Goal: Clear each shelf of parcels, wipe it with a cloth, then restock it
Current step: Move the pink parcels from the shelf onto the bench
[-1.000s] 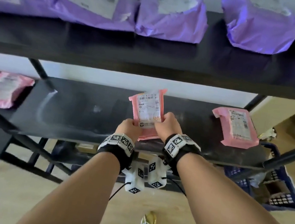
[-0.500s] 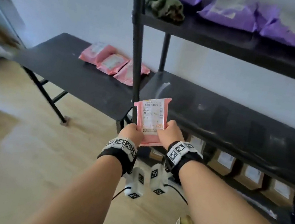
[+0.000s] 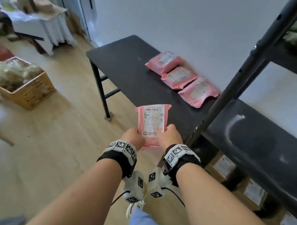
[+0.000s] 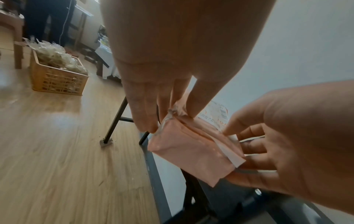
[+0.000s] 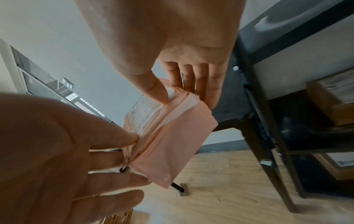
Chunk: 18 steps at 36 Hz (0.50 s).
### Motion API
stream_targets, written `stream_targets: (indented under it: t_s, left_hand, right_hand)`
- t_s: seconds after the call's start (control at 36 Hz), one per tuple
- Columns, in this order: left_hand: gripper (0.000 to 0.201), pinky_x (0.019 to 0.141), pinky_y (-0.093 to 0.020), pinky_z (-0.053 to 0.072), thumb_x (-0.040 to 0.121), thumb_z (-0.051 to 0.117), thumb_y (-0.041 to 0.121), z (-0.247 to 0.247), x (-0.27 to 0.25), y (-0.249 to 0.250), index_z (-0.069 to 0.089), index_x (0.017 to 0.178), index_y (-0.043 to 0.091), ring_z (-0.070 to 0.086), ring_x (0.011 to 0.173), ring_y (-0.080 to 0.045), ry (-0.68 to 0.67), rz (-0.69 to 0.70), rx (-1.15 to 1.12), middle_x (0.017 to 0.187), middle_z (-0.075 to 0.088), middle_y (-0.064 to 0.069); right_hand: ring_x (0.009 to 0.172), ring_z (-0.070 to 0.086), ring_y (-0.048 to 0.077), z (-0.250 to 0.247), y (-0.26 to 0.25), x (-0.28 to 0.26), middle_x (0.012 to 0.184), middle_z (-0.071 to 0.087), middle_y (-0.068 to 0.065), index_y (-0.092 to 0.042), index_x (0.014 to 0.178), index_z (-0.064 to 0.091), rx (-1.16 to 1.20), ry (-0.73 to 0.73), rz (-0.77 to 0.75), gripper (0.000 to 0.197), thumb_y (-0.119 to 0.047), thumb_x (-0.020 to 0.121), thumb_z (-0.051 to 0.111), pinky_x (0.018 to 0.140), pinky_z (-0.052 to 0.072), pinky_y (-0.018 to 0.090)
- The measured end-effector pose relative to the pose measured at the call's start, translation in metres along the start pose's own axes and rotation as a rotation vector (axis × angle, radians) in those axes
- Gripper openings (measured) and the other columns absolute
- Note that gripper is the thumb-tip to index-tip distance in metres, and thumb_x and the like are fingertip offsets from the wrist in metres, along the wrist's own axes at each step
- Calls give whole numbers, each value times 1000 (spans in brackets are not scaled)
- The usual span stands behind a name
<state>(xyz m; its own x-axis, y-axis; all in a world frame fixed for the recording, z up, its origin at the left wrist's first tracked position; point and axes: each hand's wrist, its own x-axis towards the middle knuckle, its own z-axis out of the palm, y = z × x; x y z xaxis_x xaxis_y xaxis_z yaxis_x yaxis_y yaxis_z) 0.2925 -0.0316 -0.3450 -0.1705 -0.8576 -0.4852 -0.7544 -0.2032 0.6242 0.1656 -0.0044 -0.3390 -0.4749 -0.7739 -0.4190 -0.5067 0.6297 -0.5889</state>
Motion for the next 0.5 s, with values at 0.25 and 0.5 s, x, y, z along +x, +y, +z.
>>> stream_targets:
  t_s: [0.25, 0.5]
  left_hand:
    - [21, 77, -30, 46, 91, 50, 19, -79, 131, 16, 59, 109, 13, 59, 87, -24, 67, -34, 36, 102, 65, -7]
    - [18, 81, -35, 53, 91, 47, 21, -128, 229, 31, 59, 104, 24, 63, 86, -19, 96, -40, -105, 94, 66, 4]
  right_hand:
    - [93, 61, 25, 23, -106, 121, 109, 63, 6, -13, 111, 51, 73, -70, -17, 23, -25, 90, 50, 72, 46, 33]
    - [85, 59, 24, 31, -177, 208, 100, 63, 4, -16, 97, 53, 0, -95, -76, 12, -24, 90, 50, 67, 42, 31]
